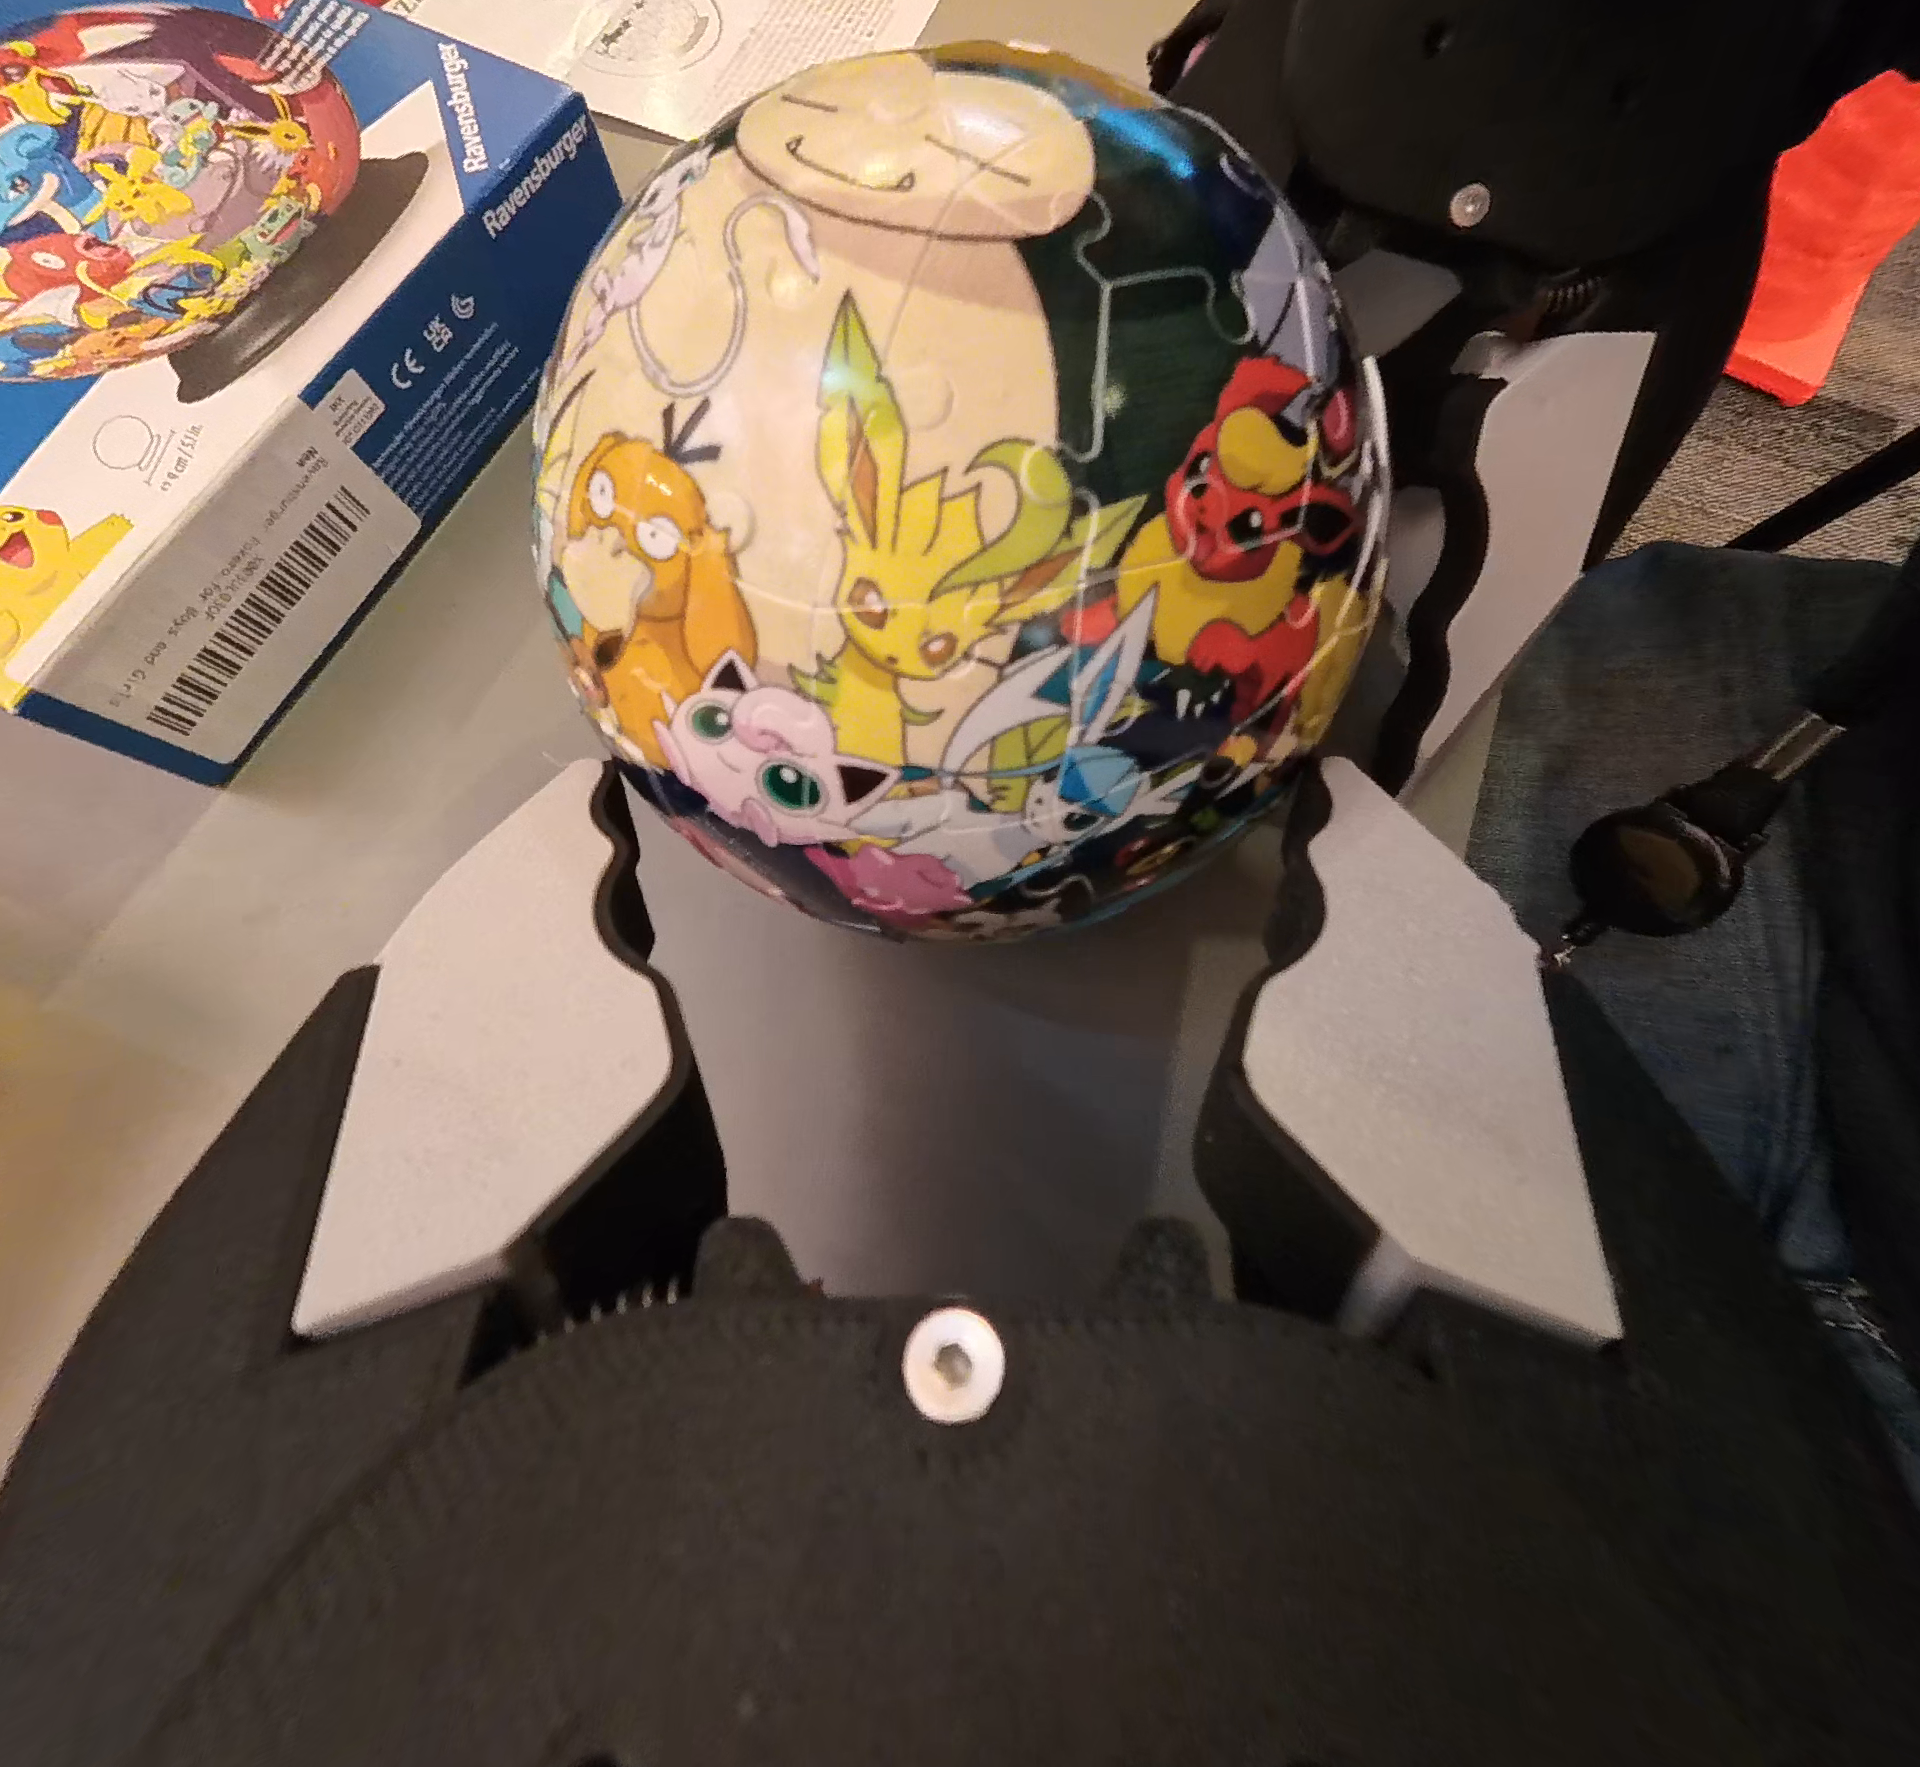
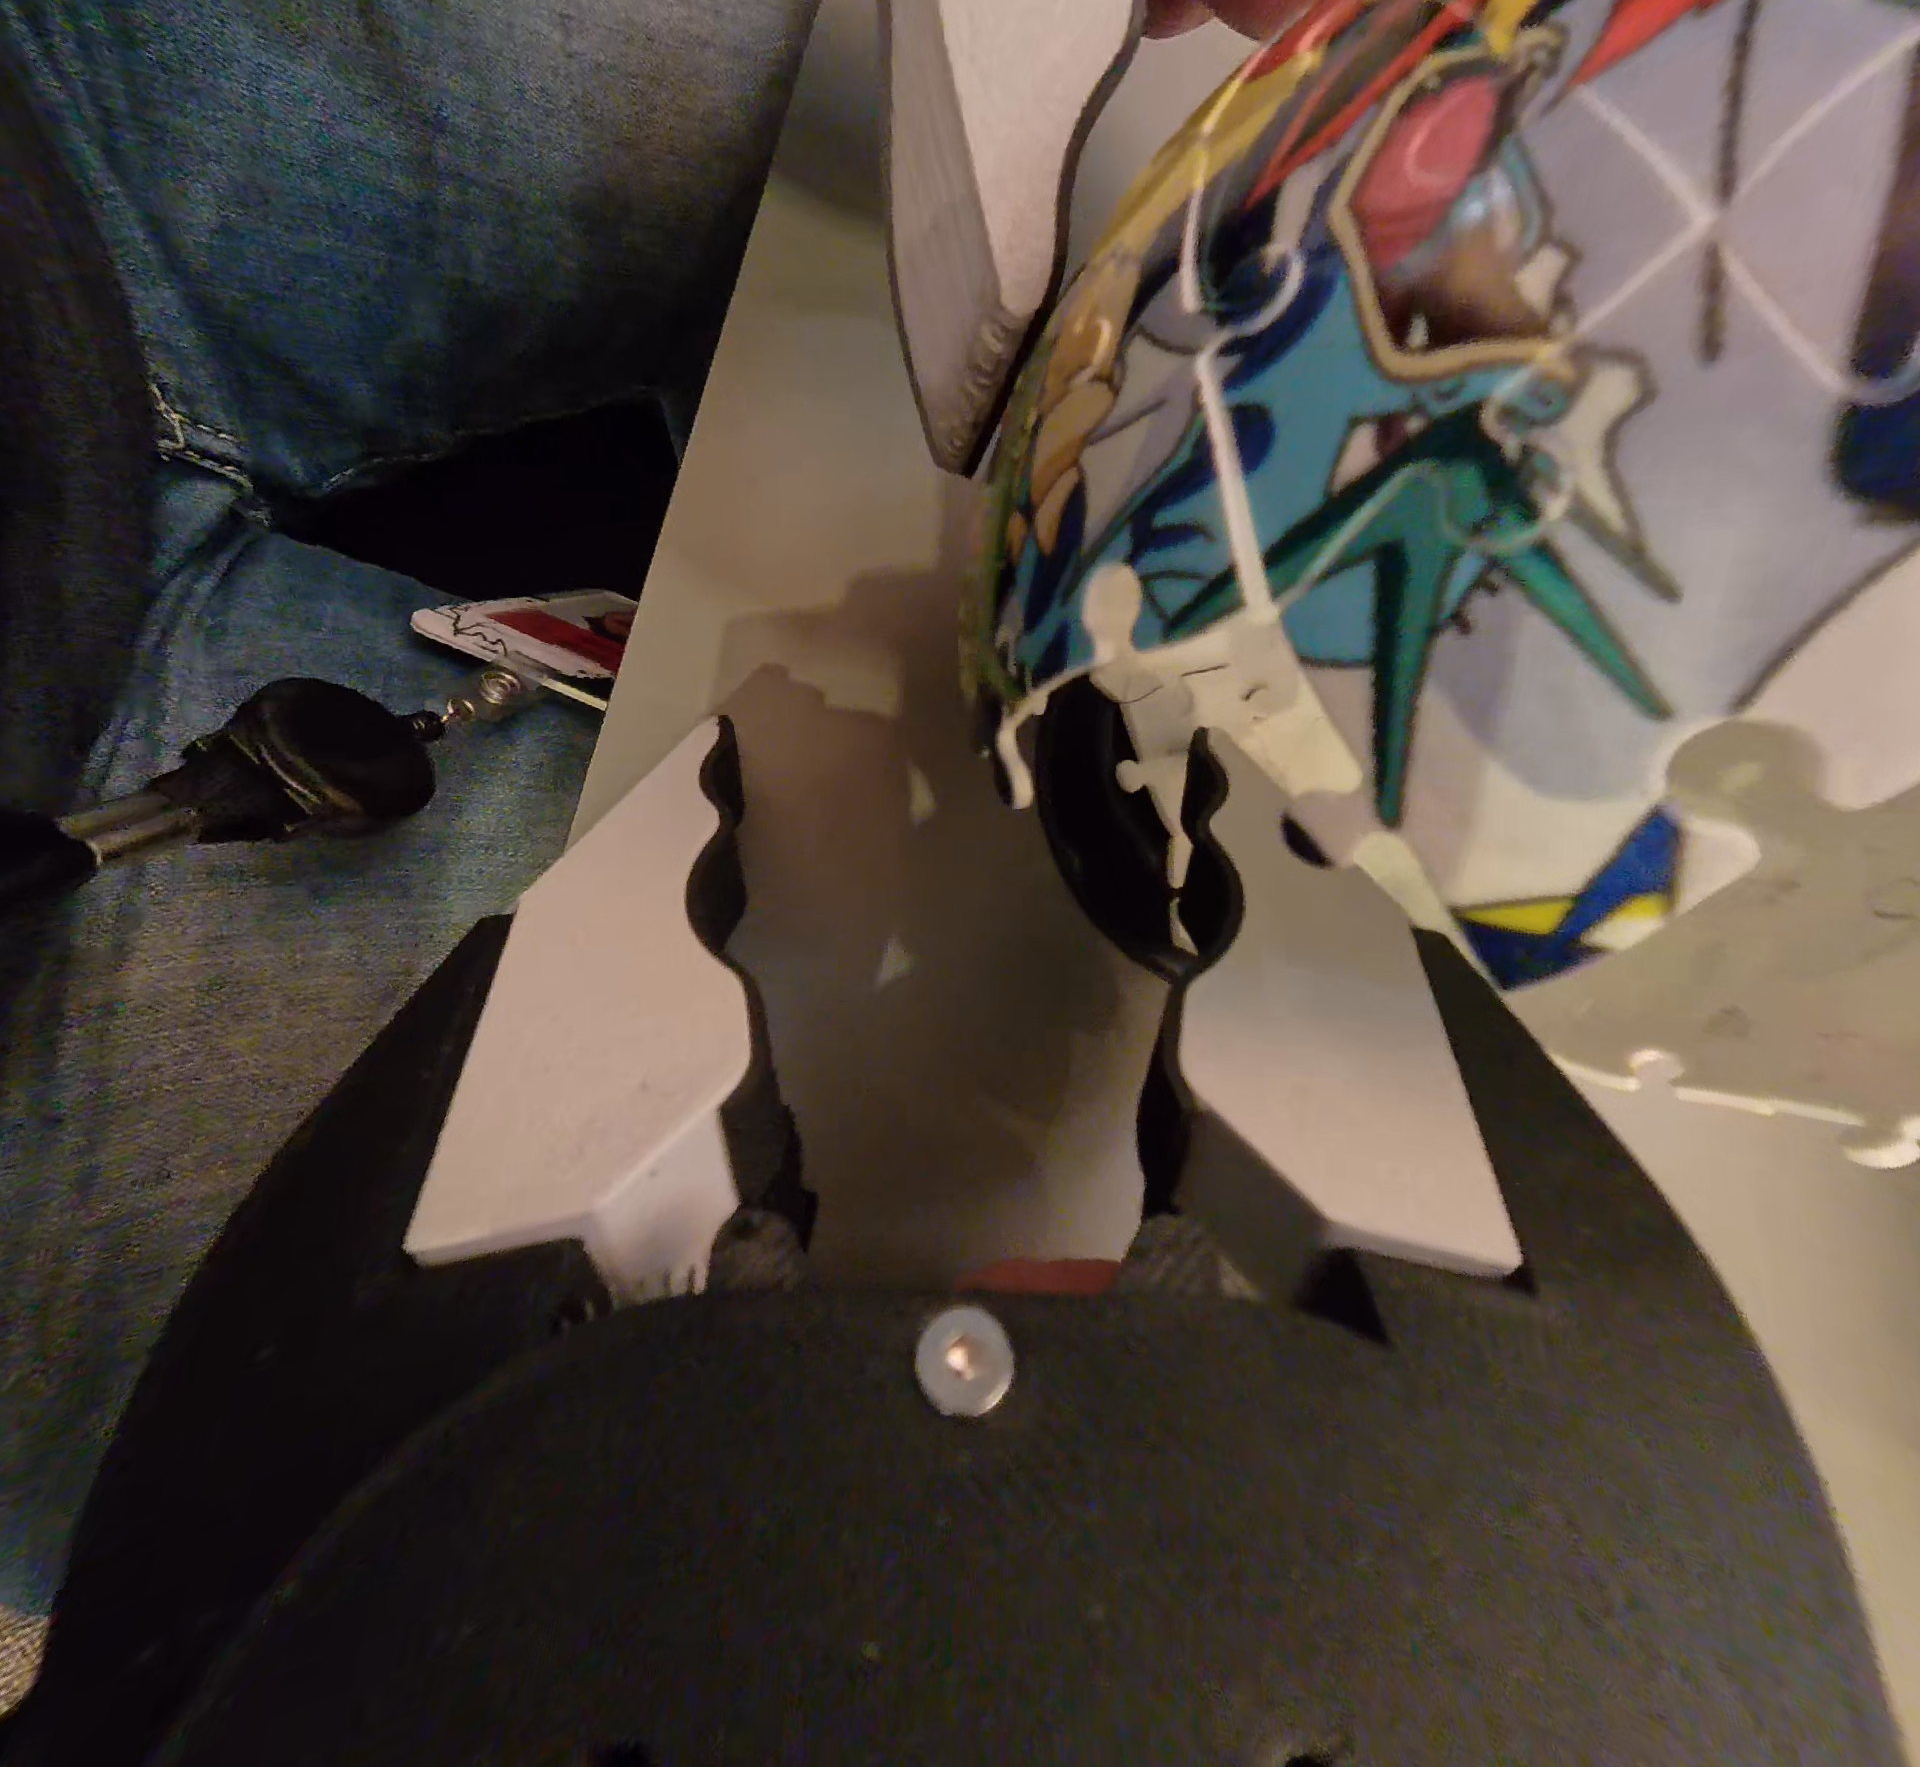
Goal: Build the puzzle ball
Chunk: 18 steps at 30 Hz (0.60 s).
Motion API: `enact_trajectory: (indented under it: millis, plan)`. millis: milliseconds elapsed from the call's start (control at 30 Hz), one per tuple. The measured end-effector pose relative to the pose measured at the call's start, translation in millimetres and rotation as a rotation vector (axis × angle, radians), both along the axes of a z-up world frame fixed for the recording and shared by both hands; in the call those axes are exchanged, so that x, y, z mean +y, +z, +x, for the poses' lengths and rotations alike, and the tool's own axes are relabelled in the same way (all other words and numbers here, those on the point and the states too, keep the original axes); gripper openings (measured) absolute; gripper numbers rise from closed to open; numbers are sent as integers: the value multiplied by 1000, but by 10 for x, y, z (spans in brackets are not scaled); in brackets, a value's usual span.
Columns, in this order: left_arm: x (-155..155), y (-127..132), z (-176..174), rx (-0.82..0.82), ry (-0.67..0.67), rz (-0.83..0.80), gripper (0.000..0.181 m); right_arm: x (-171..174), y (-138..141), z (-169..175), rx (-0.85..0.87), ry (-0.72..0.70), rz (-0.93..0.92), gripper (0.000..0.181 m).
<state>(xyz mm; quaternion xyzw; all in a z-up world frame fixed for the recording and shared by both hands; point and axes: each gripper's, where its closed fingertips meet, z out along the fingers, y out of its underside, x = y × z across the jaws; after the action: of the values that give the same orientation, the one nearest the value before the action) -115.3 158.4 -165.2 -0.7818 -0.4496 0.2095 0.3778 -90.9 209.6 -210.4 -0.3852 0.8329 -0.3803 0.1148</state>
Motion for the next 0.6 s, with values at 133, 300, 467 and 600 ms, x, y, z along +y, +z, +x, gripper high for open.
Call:
enact_trajectory:
  millis: [133, 300, 467, 600]
  plan:
    - [8, -4, 4, -1, 1, 0, 117, 3, -6, -3, -7, -4, 18, 85]
    - [8, 1, 7, -2, 3, -4, 116, 5, -9, 1, -14, -4, 27, 88]
    - [2, 2, 3, 1, 4, -3, 116, 37, 71, -11, -65, 12, 3, 100]
    - [-7, 4, 2, 3, 4, 0, 116, 154, 53, -62, -27, 62, -2, 110]
